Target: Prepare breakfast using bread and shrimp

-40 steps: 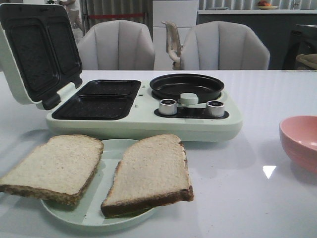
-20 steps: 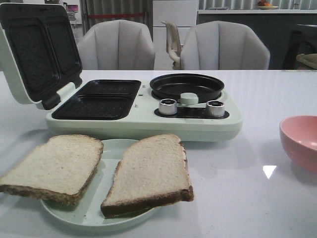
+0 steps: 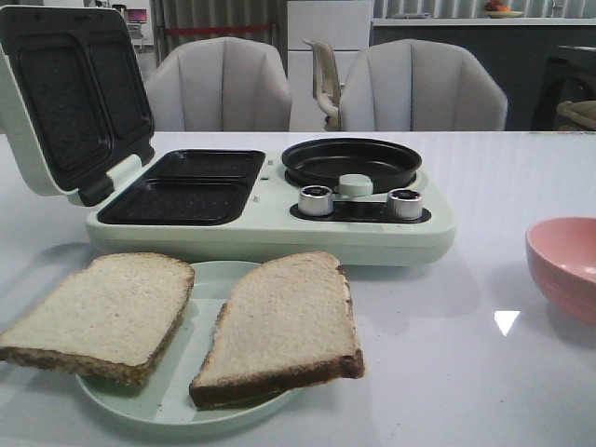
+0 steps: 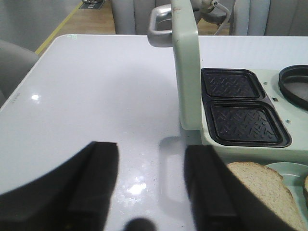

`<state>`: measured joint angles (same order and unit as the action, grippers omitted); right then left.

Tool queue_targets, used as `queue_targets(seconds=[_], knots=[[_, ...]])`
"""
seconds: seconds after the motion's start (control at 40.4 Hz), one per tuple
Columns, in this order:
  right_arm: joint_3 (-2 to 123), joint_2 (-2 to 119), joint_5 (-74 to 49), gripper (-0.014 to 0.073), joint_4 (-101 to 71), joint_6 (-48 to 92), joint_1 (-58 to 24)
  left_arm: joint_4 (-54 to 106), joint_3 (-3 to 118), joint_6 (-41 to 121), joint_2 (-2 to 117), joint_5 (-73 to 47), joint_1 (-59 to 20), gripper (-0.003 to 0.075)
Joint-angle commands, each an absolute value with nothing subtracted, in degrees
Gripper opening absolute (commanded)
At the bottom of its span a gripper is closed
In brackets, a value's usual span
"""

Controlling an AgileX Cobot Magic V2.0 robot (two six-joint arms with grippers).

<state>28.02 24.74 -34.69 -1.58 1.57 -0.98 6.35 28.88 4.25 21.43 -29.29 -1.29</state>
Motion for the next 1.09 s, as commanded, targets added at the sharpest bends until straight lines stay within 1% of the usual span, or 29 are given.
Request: queue_targets(seconds=[0.0, 0.223, 0.346, 0.42, 0.495, 0.519, 0.742, 0.989, 1.063], knots=[[29.6, 25.5, -28.9, 0.0577, -1.7, 1.7, -0.8, 7.0, 30.3, 4.0, 22.1, -25.1, -1.3, 0.0556], [29.6, 25.5, -28.4, 0.0580, -1.7, 1.7, -0.8, 7.0, 30.3, 4.7, 22.1, -25.6, -1.3, 0.0549], [29.6, 25.5, -28.5, 0.0580, -1.7, 1.7, -0.8, 7.2, 31.6, 9.8, 24.1, -31.0, -1.5, 0.0549], [29.6, 25.5, -28.5, 0.0580, -1.7, 1.7, -0.8, 7.7, 32.5, 12.8, 26.3, -33.0, -3.7, 0.0549], [29.6, 25.5, -28.5, 0.0580, -1.7, 1.7, -0.8, 7.8, 32.6, 17.5, 28.2, -33.2, -7.6, 0.0549], [29.6, 25.5, -28.5, 0.0580, -1.7, 1.7, -0.8, 7.1, 32.6, 19.1, 29.1, -33.2, -10.0, 0.0549], [29.6, 25.5, -28.7, 0.0580, -1.7, 1.7, -0.8, -6.8, 32.2, 18.3, 36.2, -34.0, -26.9, 0.0549], [29.6, 25.5, -28.8, 0.0580, -1.7, 1.7, -0.8, -31.9, 29.0, 0.3, 47.2, -34.2, -44.1, 0.0549], [29.6, 25.5, -28.8, 0.0580, -1.7, 1.7, -0.8, -39.4, 28.4, -6.7, 51.1, -34.8, -48.2, 0.0548]])
